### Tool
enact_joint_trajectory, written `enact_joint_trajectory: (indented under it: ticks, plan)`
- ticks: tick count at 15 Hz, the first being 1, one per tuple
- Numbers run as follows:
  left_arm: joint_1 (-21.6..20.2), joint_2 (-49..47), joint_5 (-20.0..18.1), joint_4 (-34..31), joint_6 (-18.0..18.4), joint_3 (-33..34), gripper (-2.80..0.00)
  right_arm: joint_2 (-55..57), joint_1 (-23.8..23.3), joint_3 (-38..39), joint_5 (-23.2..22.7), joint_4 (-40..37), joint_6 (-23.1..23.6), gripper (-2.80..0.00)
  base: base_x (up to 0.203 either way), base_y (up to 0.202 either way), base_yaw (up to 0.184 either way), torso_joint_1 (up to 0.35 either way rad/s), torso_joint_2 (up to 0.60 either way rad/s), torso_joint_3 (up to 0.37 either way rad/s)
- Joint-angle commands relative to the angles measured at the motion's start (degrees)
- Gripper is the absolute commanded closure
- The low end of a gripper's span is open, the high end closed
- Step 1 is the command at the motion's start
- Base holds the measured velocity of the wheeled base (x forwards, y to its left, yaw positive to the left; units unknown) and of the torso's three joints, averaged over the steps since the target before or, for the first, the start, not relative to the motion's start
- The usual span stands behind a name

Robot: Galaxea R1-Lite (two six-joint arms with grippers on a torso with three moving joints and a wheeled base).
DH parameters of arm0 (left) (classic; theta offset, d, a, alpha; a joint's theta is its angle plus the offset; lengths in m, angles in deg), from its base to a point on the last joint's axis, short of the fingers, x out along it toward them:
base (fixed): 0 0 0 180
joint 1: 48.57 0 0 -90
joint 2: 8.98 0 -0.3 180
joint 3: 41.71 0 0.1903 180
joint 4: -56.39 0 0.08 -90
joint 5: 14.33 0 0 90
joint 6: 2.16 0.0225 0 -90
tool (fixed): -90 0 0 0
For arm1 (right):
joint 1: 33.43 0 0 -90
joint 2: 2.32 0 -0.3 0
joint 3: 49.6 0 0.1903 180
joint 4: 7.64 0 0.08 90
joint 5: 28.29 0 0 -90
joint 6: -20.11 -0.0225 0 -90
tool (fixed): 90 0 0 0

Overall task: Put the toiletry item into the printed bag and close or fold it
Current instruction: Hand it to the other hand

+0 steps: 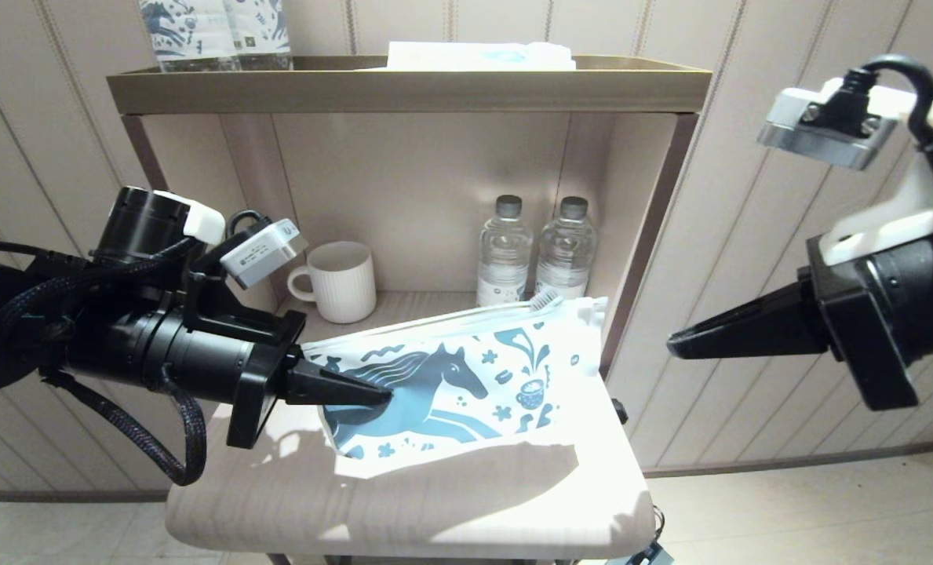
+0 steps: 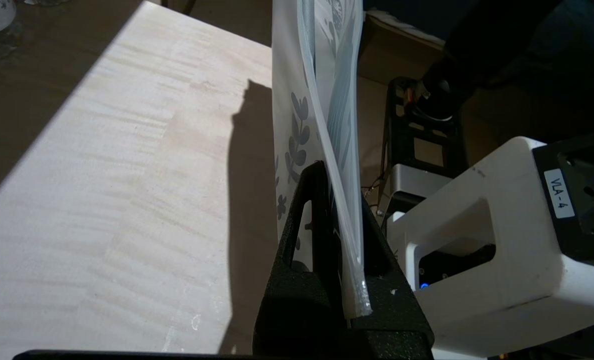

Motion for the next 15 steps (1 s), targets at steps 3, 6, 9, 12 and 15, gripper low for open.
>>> enact_joint_trajectory:
  ticks: [3,6,9,12,15]
  plan:
    - [0.0,0.16,-1.32,-0.04,0.28,0.33,0.0,-0.78,-5.94,2.31,-6.43,-0.22,3.27,0.0,0.0,0.0,0.0,0.0,0.0,0.0]
    - [0.0,0.96,-1.36,-0.04,0.28,0.59,0.0,-0.32,-6.31,4.66,-8.05,0.41,7.05,-2.8,0.0,0.0,0.0,0.0,0.0,0.0]
    - [0.0,1.25,-1.38,-0.04,0.28,0.59,0.0,0.46,-7.82,5.02,-12.06,0.42,9.03,-2.8,0.0,0.0,0.0,0.0,0.0,0.0]
    - [0.0,1.53,-1.45,-0.04,0.28,0.81,0.0,1.88,-9.5,5.01,-15.35,0.42,11.55,-2.8,0.0,0.0,0.0,0.0,0.0,0.0]
    - [0.0,2.32,-2.53,-0.22,0.29,1.53,0.0,4.19,-9.17,4.46,-16.95,0.52,13.15,-2.8,0.0,0.0,0.0,0.0,0.0,0.0]
